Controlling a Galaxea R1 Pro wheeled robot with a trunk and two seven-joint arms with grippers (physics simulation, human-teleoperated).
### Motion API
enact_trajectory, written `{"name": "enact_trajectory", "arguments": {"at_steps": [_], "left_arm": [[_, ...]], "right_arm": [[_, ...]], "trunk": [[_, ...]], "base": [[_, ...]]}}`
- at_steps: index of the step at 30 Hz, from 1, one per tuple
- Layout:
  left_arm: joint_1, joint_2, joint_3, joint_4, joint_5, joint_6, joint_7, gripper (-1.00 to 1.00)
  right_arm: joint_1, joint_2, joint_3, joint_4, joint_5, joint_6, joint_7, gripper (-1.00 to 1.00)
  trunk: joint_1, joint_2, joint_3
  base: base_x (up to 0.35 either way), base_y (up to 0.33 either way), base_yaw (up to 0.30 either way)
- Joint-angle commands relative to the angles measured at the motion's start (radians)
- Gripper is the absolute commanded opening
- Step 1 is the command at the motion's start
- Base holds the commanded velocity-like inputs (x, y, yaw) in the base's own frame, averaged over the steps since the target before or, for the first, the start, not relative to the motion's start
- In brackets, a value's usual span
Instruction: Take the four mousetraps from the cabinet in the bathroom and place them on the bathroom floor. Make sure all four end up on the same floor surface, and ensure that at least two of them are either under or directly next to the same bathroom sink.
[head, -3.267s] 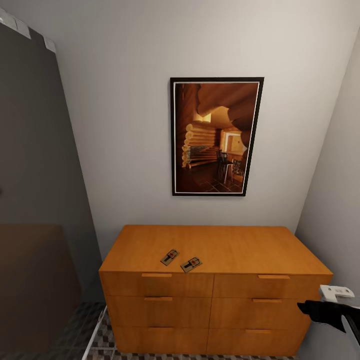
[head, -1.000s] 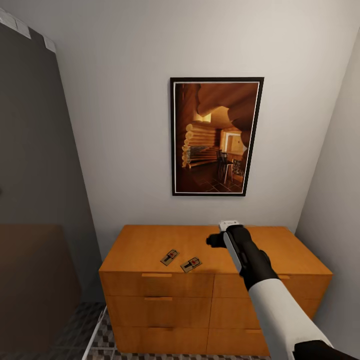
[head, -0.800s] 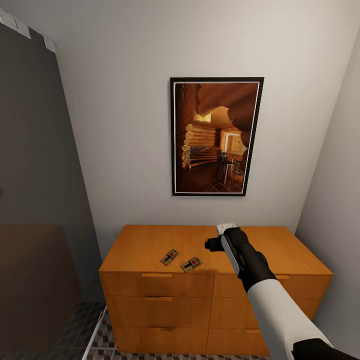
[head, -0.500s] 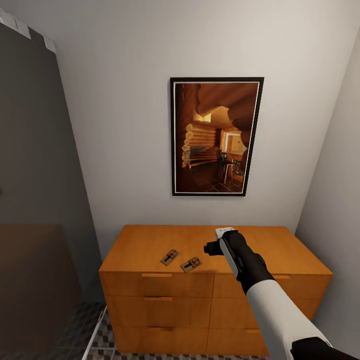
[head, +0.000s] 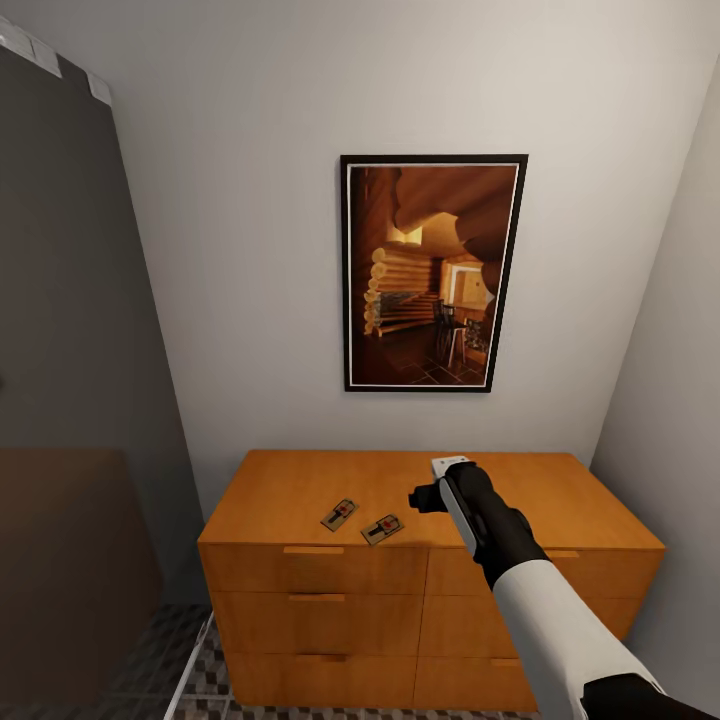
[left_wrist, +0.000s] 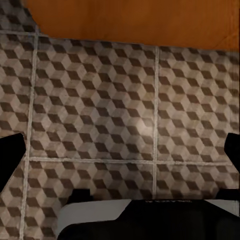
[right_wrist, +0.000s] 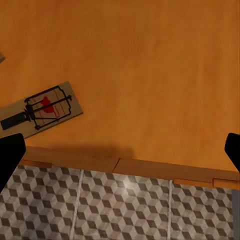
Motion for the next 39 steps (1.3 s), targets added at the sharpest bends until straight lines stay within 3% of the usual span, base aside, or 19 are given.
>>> {"name": "enact_trajectory", "arguments": {"at_steps": [1, 6, 7, 11, 15, 21, 33, 39], "left_arm": [[0.000, -0.001, 0.004, -0.054, -0.004, 0.046, -0.023, 1.00], [0.000, 0.002, 0.002, -0.302, -0.007, 0.212, -0.182, 1.00], [0.000, 0.002, 0.002, -0.302, -0.007, 0.212, -0.182, 1.00], [0.000, 0.007, 0.003, -0.439, -0.009, 0.298, -0.314, 1.00], [0.000, 0.012, 0.004, -0.510, -0.014, 0.357, -0.389, 1.00], [0.000, 0.015, 0.002, -0.582, -0.018, 0.444, -0.423, 1.00], [0.000, 0.016, -0.004, -0.841, -0.019, 0.696, -0.440, 1.00], [0.000, 0.015, -0.029, -0.926, -0.019, 0.790, -0.441, 1.00]], "right_arm": [[0.000, 0.000, 0.002, 0.000, 0.000, 0.004, -0.004, 1.00], [0.000, -0.001, 0.001, 0.000, 0.001, -0.007, -0.008, 1.00], [0.000, -0.001, 0.001, 0.000, 0.001, -0.007, -0.008, 1.00], [0.000, -0.001, 0.001, 0.000, 0.001, -0.018, -0.012, 1.00], [0.000, -0.001, 0.001, 0.000, 0.001, -0.023, -0.014, 1.00], [0.000, -0.001, 0.000, 0.000, 0.001, -0.025, -0.014, 1.00], [0.000, -0.001, 0.000, 0.000, 0.001, -0.027, -0.015, 1.00], [0.000, -0.001, 0.000, 0.000, 0.001, -0.034, -0.016, 1.00]], "trunk": [[0.000, -0.001, -0.001], [0.000, -0.001, -0.001], [0.000, -0.001, -0.001], [0.000, -0.001, -0.001], [0.000, -0.001, -0.001], [0.000, -0.001, -0.001], [0.000, -0.001, -0.001], [0.000, -0.001, -0.001]], "base": [[0.000, 0.000, 0.000], [0.000, 0.000, 0.000], [0.000, 0.000, 0.000], [0.000, 0.000, 0.000], [0.000, 0.000, 0.000], [0.000, 0.000, 0.000], [0.000, 0.000, 0.000], [0.000, 0.000, 0.000]]}}
